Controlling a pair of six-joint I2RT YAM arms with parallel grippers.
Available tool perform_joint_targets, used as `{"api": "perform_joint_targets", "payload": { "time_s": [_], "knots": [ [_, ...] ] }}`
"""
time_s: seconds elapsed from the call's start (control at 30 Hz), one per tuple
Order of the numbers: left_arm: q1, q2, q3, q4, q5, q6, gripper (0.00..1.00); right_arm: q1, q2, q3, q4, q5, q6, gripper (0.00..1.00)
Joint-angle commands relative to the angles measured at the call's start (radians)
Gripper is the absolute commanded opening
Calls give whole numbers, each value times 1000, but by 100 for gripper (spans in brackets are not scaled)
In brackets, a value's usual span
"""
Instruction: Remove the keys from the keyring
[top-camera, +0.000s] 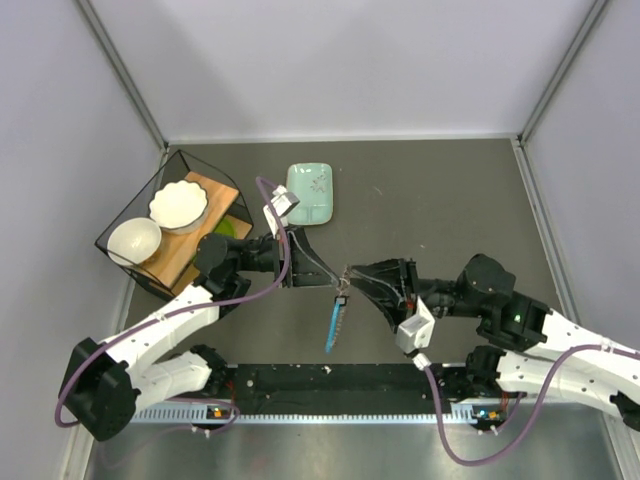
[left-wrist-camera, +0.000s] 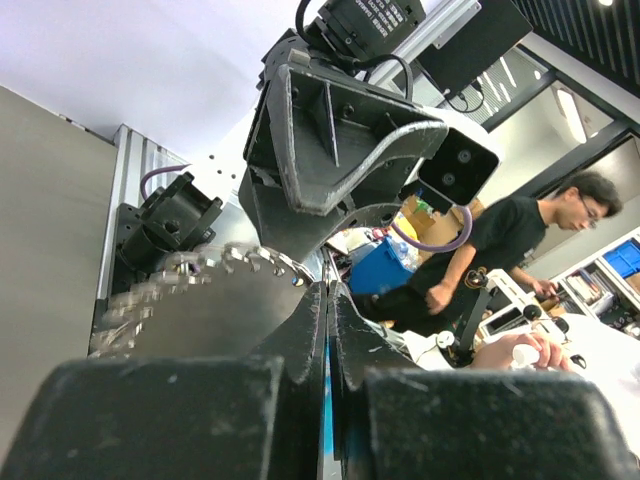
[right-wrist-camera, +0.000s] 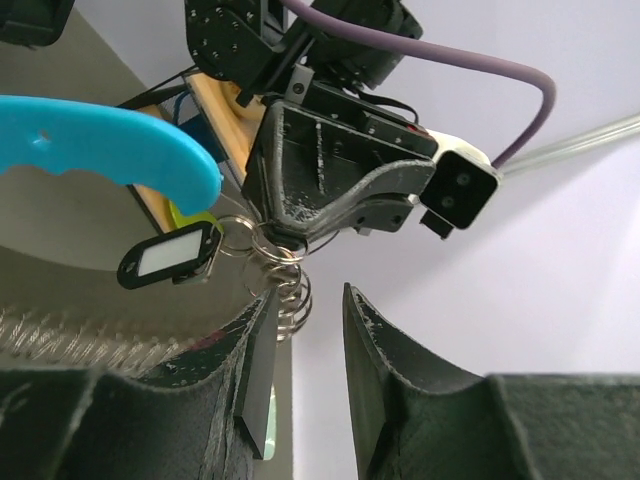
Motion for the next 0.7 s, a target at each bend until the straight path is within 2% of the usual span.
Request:
{"api": "perform_joint_targets", "payload": {
  "time_s": [0.0,0.37,0.63,0.67],
  "knots": [
    [5,-10,30,43,-2,-17,0,55,26,48,-6,55,-69,32],
    [6,21,30,-1,-9,-37,0,142,39,10,10,149,-144,28],
    [6,67,13,11,-11,-97,0,159,40,-4,10,169,-176,13],
    [8,73,11,14,-11,-103,0,162,42,-5,12,169,-184,5]
  ]
}}
